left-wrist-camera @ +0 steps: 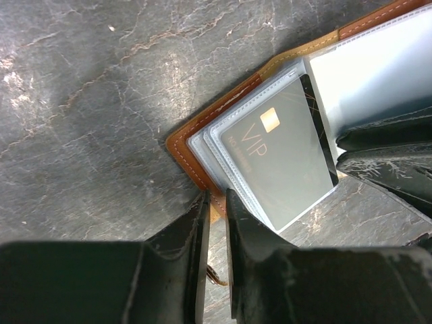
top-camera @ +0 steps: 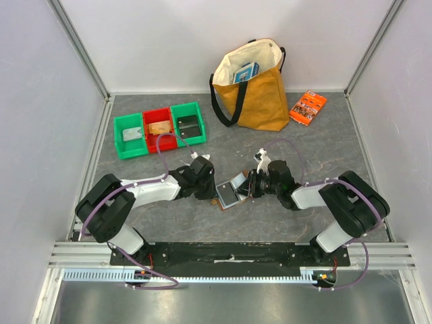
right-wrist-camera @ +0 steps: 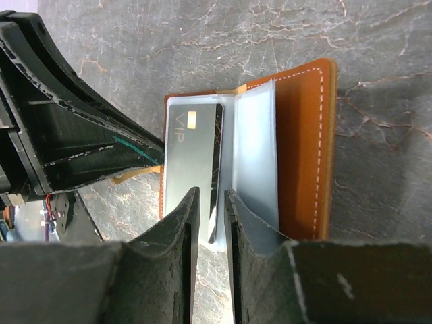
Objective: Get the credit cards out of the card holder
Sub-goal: Remove the credit card from the card holder.
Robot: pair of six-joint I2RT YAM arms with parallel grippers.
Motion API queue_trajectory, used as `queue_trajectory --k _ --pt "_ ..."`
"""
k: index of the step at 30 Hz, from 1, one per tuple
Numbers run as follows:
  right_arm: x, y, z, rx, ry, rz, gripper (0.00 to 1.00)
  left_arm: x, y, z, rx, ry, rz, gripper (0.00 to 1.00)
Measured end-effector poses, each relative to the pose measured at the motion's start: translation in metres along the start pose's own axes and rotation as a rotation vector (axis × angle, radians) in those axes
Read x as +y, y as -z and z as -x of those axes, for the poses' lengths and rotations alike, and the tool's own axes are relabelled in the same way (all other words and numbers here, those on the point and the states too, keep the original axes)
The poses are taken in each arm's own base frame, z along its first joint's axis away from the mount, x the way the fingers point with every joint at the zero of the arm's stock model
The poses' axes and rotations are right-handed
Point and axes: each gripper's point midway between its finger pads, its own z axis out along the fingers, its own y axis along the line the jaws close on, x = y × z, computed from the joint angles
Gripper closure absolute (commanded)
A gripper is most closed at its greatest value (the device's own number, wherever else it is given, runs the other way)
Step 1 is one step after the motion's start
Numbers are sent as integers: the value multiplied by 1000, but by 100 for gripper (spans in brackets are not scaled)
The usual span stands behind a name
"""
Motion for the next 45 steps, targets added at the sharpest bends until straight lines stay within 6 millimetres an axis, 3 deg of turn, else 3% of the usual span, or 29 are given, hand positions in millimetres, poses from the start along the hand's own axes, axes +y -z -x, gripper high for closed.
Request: queue_trajectory --k 8,23,38,43,45 --pt "1 5 4 -9 34 -12 71 -4 1 1 -7 -2 -12 65" --pt "-1 -1 -4 16 5 6 72 -4 0 2 -10 10 -12 66" --pt "3 -4 -1 5 -22 42 79 -7 -6 6 -5 12 -5 89" --pt "2 -5 -2 7 -29 47 90 -5 -8 6 -2 12 11 94" --pt "1 -6 -2 7 -31 47 99 -5 -8 6 0 12 12 97"
